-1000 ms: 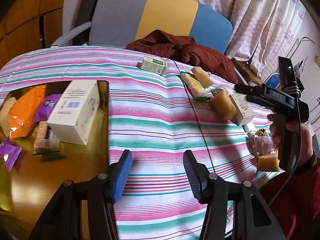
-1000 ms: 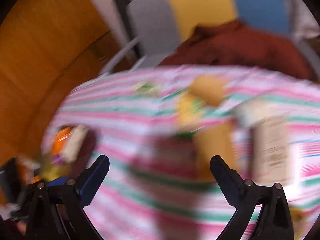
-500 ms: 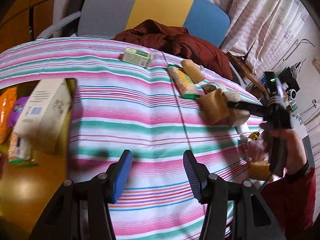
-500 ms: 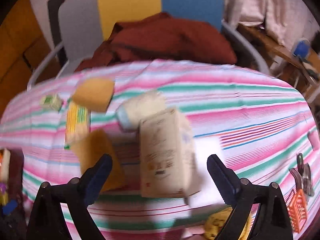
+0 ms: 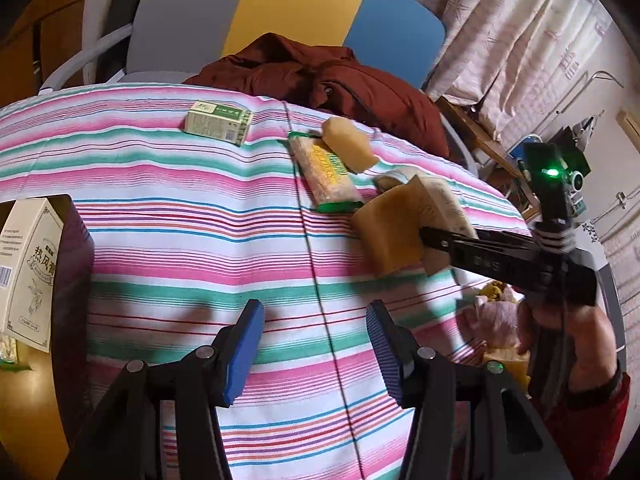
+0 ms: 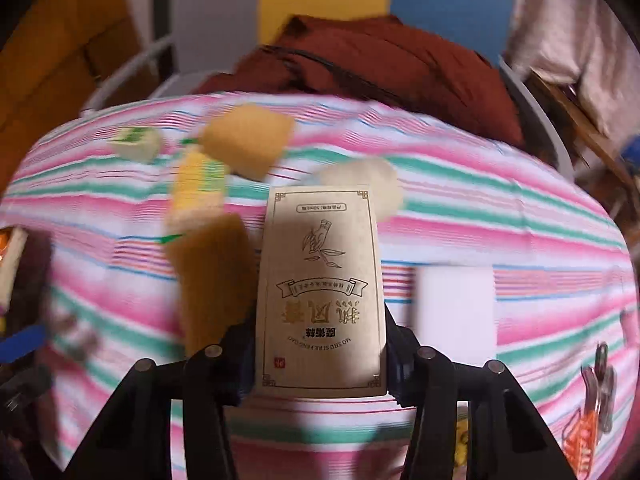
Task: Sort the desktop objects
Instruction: 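Grasp the beige printed tea box with the right tool, then grasp a flat yellow sponge with the left tool while the right holds the tea box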
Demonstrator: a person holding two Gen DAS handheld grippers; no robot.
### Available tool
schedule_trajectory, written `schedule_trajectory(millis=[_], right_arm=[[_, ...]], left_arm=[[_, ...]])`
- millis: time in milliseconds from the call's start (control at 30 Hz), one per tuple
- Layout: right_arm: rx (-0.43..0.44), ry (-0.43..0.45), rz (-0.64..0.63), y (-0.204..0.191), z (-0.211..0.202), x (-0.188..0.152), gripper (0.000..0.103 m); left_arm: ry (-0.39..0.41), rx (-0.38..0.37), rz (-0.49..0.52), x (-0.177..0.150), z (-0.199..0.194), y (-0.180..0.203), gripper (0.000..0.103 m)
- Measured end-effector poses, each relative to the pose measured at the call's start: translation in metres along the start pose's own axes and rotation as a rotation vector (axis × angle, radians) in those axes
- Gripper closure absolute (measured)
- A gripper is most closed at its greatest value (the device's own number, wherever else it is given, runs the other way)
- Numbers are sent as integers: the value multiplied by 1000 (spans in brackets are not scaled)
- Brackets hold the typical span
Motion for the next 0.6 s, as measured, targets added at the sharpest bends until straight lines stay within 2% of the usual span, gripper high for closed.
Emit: schedule_trajectory(millis=[100, 267, 433, 500, 600], right_arm=[[12, -15, 57, 10, 1, -1, 52], [-48, -21, 154, 37, -3, -5, 52], [-100, -16, 227, 61, -4, -5, 52], [-92, -24, 248, 66, -4, -6, 52], [-60, -35, 273, 69, -2, -8, 52]], left_arm=[[-17, 2, -19, 2, 6, -3, 49], [-39, -32, -38, 13, 21, 8, 48], [-51, -66, 20, 31, 44, 51, 41], [-72, -86, 31, 37, 55, 66, 40], [-79, -67, 43, 45, 72, 83, 39]])
Point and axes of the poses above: each gripper's, at about its wrist camera, not at the fingertips, and z roughly the way its jaws point, y to its right, x to its top, the point moved 4 cm from there along z, roughly the way its jaws point, and after that the axes turned 2 degrees about x, right-handed, at the moved point
